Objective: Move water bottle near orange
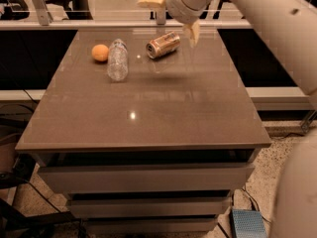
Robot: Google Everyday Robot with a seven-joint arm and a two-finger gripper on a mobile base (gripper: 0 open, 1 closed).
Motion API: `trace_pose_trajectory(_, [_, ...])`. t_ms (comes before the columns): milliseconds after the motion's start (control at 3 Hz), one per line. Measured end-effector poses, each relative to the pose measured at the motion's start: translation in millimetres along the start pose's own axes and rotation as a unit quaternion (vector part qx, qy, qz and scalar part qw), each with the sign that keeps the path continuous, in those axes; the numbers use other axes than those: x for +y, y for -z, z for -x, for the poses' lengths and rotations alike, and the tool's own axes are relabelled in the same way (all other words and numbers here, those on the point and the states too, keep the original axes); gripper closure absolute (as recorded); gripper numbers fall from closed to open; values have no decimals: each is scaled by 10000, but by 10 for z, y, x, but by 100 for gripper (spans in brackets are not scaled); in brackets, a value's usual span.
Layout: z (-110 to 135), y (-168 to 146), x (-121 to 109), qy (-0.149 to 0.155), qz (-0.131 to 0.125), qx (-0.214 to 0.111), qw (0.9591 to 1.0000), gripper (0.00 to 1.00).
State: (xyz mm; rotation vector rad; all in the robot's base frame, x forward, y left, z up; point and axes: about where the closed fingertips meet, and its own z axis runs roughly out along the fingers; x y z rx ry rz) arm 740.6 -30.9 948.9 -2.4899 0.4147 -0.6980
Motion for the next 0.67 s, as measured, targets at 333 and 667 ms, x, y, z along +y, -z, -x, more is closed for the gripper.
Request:
trace_pose_trajectory(333, [34, 0, 250, -142, 134, -23, 9998, 0])
trace_pose_trajectory(667, [34, -1, 250, -142, 134, -23, 9998, 0])
